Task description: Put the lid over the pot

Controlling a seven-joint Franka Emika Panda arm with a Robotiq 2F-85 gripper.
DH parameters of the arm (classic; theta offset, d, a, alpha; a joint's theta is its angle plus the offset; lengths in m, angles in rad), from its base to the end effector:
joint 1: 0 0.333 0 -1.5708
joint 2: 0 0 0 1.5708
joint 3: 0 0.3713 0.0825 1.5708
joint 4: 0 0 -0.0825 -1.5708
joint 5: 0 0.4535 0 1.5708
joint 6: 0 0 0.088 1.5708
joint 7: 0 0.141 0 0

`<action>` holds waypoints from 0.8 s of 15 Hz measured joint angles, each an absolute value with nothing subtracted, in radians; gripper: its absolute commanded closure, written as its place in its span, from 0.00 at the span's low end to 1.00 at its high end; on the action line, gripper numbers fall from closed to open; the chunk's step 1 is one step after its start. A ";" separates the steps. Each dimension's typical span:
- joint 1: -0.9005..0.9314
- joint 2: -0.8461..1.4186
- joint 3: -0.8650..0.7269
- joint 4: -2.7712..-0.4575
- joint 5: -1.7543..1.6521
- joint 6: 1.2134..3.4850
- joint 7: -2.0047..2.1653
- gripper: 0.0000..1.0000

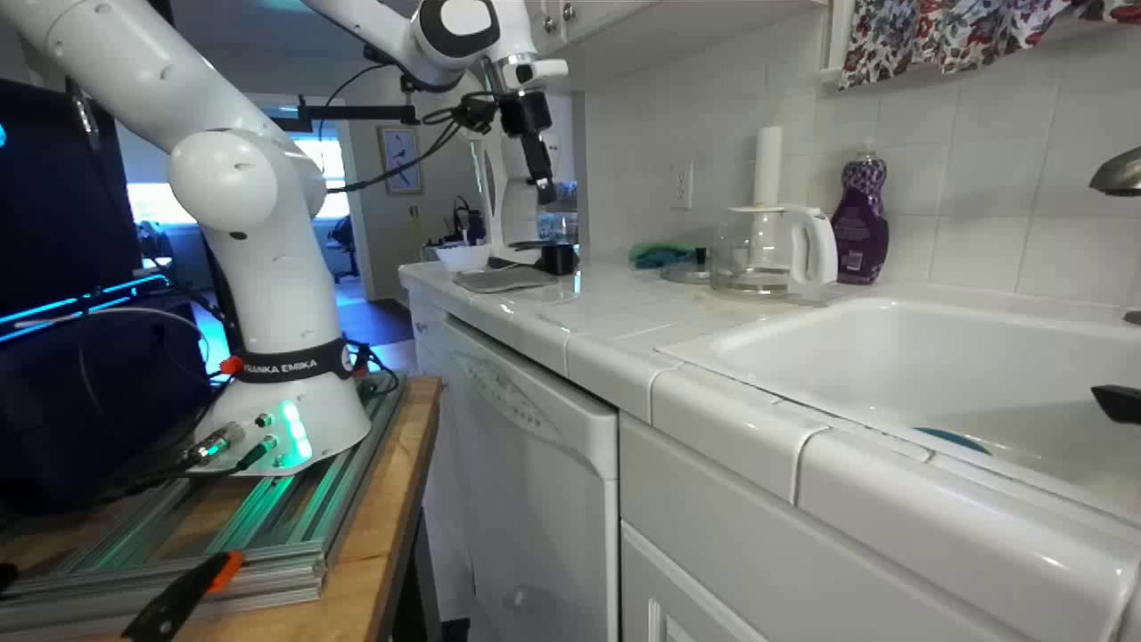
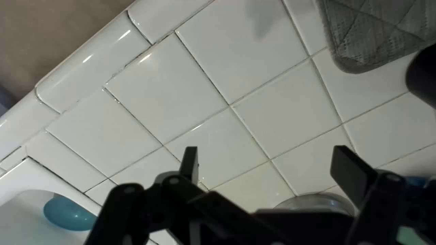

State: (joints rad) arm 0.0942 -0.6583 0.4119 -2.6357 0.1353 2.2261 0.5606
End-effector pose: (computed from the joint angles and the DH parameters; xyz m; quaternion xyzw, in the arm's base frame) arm 0.3612 0.2020 0.4367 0.9882 -0.0886 0.1249 0.0070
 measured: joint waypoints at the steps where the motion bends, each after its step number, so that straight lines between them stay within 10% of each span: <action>1: 0.094 -0.658 0.412 -2.636 0.135 2.226 0.561 0.00; 12: 0.081 -0.658 0.397 -2.636 0.031 2.240 0.544 0.00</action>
